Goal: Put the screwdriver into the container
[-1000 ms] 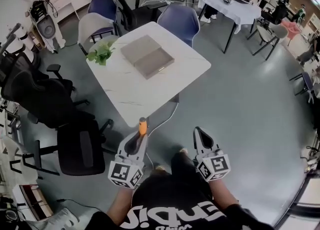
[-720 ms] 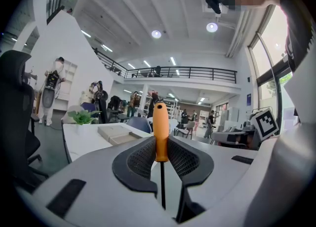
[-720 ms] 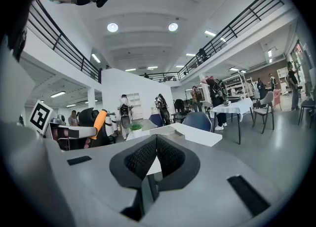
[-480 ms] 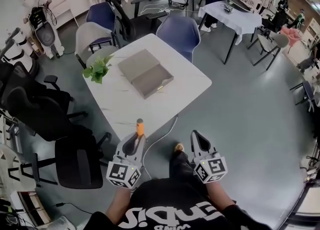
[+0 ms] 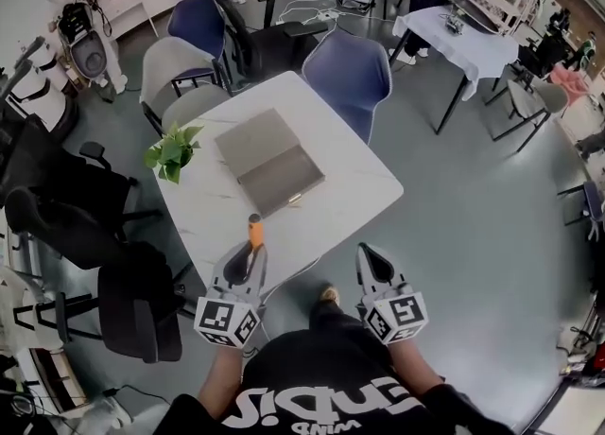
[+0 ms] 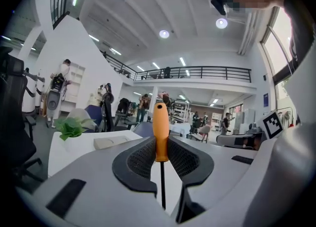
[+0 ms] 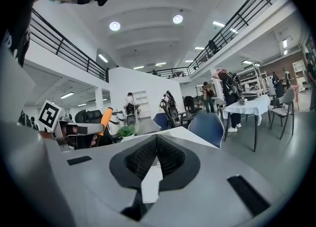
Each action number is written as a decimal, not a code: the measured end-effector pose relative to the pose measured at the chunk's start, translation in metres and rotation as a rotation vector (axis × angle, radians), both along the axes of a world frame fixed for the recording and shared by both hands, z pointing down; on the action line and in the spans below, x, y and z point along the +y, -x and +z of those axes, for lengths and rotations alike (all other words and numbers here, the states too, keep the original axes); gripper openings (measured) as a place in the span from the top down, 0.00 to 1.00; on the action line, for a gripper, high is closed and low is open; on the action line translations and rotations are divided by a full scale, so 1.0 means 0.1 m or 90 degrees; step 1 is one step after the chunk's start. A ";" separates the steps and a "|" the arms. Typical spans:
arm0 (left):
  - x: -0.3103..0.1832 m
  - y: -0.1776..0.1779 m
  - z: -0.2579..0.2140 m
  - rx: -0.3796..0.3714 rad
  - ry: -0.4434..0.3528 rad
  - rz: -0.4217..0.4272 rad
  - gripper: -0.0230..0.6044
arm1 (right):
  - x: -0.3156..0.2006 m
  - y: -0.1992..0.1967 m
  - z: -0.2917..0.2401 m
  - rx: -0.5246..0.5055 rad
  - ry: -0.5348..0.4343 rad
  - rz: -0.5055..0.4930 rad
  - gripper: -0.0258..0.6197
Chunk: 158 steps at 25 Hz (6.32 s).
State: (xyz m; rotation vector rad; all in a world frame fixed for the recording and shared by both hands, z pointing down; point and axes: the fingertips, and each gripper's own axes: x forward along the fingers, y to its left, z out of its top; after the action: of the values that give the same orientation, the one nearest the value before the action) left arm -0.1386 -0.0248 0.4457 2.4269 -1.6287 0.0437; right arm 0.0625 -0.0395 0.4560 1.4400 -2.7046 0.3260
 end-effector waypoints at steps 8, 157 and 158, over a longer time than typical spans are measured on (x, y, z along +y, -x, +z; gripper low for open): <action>-0.70 -0.19 -0.11 0.010 -0.010 -0.060 0.83 | -0.75 -0.21 -0.03 -0.008 0.010 -0.055 0.94; -1.27 -0.06 0.23 -0.010 0.015 -0.010 0.94 | -1.42 0.45 0.12 -0.006 0.039 -0.128 0.94; -1.27 -0.07 0.23 -0.011 0.015 -0.008 0.94 | -1.42 0.45 0.12 -0.005 0.039 -0.129 0.94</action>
State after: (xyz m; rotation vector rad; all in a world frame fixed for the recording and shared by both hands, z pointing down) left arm -0.1313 -0.1516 0.4686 2.4056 -1.6407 0.0825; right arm 0.0170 -0.1815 0.4682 1.1384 -2.7888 0.3990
